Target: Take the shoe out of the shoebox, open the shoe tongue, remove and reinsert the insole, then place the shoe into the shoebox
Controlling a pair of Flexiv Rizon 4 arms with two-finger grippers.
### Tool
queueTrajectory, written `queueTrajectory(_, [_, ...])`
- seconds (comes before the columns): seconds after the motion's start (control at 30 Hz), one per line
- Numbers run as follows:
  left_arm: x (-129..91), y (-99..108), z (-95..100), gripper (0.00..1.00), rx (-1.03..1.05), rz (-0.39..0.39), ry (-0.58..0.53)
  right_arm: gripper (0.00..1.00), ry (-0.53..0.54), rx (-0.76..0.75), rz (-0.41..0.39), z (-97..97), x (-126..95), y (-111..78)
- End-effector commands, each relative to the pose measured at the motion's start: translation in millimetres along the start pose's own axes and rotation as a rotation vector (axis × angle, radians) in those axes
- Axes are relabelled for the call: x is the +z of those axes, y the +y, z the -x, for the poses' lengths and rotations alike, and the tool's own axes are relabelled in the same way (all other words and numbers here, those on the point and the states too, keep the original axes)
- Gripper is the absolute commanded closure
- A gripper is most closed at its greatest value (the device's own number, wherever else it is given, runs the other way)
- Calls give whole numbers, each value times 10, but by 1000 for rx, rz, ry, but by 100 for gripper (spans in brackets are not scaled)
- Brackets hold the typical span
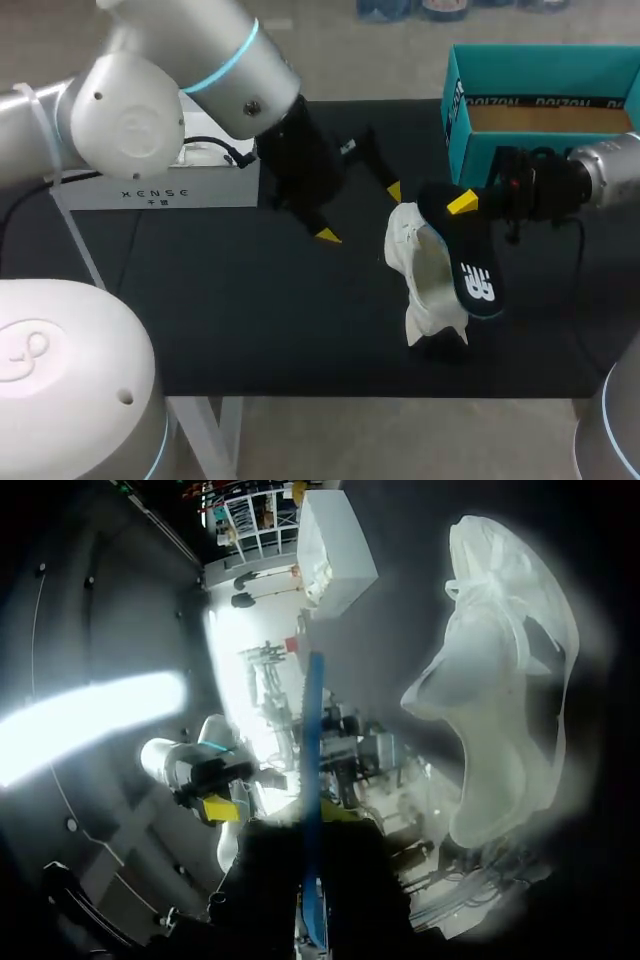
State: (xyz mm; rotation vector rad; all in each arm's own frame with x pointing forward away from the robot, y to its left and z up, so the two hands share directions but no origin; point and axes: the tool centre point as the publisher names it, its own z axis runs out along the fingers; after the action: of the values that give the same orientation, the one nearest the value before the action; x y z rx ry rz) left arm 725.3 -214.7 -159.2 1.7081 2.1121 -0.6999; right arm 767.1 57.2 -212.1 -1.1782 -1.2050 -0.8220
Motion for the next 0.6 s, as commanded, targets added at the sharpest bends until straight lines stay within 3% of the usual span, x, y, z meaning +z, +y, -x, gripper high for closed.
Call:
queueTrajectory(0.03, [-166,-27,-26,0,1,4,2,100,-1,0,3,-2,7,-6])
queueTrajectory(0.37, [-166,-27,-26,0,1,4,2,100,-1,0,3,-2,7,-6])
queueTrajectory(0.53, [-442,451,207,0,108,7,208,100,-1,0,3,-2,7,-6])
queueTrajectory(0.6, [-519,577,321,0,150,26,217,100,-1,0,3,-2,7,-6])
